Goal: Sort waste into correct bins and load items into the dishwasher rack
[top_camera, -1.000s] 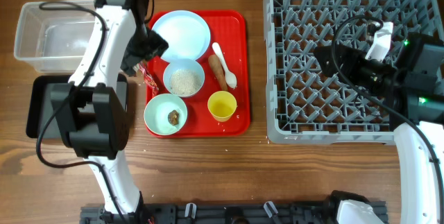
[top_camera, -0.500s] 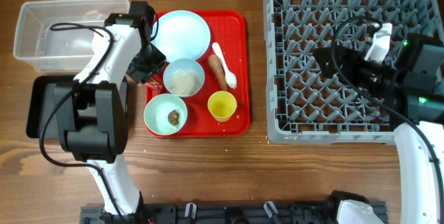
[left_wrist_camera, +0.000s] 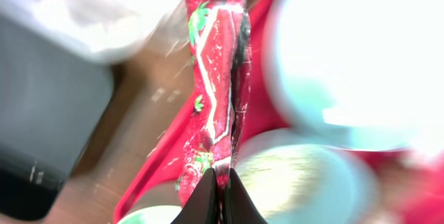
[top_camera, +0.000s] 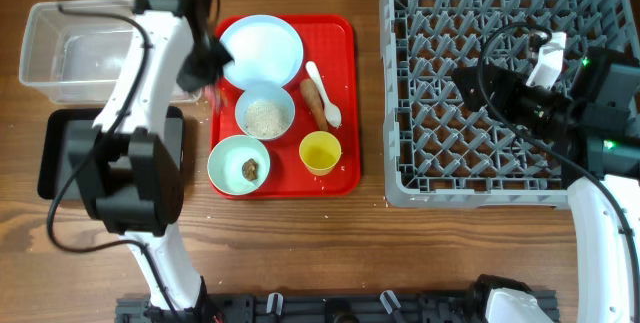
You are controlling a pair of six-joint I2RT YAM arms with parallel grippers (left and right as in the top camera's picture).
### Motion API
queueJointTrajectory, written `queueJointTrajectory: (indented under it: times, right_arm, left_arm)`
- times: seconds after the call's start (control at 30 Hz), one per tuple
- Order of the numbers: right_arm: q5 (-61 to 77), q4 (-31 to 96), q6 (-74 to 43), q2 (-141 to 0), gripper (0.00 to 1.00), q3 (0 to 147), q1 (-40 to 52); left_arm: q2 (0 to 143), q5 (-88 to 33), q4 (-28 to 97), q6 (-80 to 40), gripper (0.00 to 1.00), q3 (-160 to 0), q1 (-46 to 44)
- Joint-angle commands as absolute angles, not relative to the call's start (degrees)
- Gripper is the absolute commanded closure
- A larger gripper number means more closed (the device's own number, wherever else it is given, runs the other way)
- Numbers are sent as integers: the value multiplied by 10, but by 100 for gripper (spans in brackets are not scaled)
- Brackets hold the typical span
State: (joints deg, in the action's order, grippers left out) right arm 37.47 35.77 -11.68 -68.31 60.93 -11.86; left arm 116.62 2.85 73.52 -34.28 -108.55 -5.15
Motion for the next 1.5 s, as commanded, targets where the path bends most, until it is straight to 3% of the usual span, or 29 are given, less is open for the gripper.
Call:
queueJointTrajectory:
  times: [0.0, 0.23, 0.27, 0.3, 0.33, 0.37, 0.6, 0.7, 1.0, 1.27, 1.47]
  right_arm:
    - [380, 354, -107, -687, 1, 618, -115]
    - [380, 354, -122, -687, 1, 618, -115]
    - [380, 354, -122, -687, 0, 618, -115]
    - [380, 354, -122, -687, 1, 618, -115]
    - [380, 354, -121, -687, 0, 618, -115]
    - [380, 355, -121, -687, 0, 618, -115]
    - [380, 350, -121, -687, 0, 618, -115]
    - [378, 350, -120, -687, 1, 618, -115]
    - [373, 350, -120, -687, 1, 618, -115]
    - [373, 351, -119, -687, 0, 618, -115]
    - [373, 355, -119, -687, 1, 618, -115]
  left_arm:
    - [1093, 17, 711, -234, 96, -1165, -46]
    - [1153, 76, 563, -195, 96, -1160, 43]
    - [1173, 76, 540, -198, 90, -1160, 56]
    - [1187, 75, 527, -200, 78, -1160, 65]
    - [1205, 72, 518, -200, 46, -1160, 72]
    - [1216, 68, 519, -202, 0, -1160, 77]
    - [1214, 55, 545, -190, 0, -1160, 64]
    - [1177, 9, 574, -149, 5, -1160, 37]
    - [1151, -30, 743, -153, 19, -1130, -121]
    - [1152, -30, 667, -245, 37, -995, -224]
    - [1153, -21, 559, -276, 52, -913, -243]
